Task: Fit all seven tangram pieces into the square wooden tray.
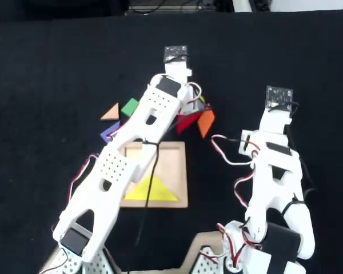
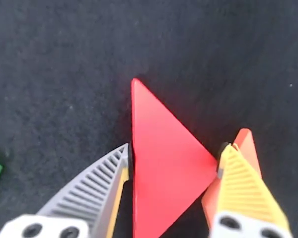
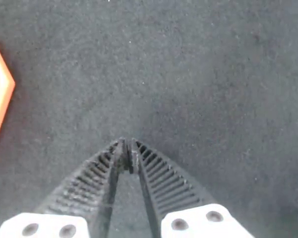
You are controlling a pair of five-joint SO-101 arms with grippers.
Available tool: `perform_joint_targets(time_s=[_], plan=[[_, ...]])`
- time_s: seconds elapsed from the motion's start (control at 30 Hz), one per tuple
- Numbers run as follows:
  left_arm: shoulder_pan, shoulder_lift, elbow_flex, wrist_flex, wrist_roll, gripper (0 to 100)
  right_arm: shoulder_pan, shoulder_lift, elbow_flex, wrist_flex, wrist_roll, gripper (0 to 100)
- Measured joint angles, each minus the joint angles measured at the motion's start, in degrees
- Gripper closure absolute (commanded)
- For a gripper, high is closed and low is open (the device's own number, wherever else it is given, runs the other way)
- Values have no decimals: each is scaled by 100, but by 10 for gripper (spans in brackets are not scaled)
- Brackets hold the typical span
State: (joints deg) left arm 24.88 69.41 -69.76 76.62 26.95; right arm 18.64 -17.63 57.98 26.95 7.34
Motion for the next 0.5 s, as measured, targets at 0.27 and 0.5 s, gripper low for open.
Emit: perform_joint_targets(time_s=[0.27,0.5], plan=[[185,0,-105,501,-53,706,0,0,0,0,0,987],[352,0,-774,1187,-571,683,-18,0,0,0,0,987]])
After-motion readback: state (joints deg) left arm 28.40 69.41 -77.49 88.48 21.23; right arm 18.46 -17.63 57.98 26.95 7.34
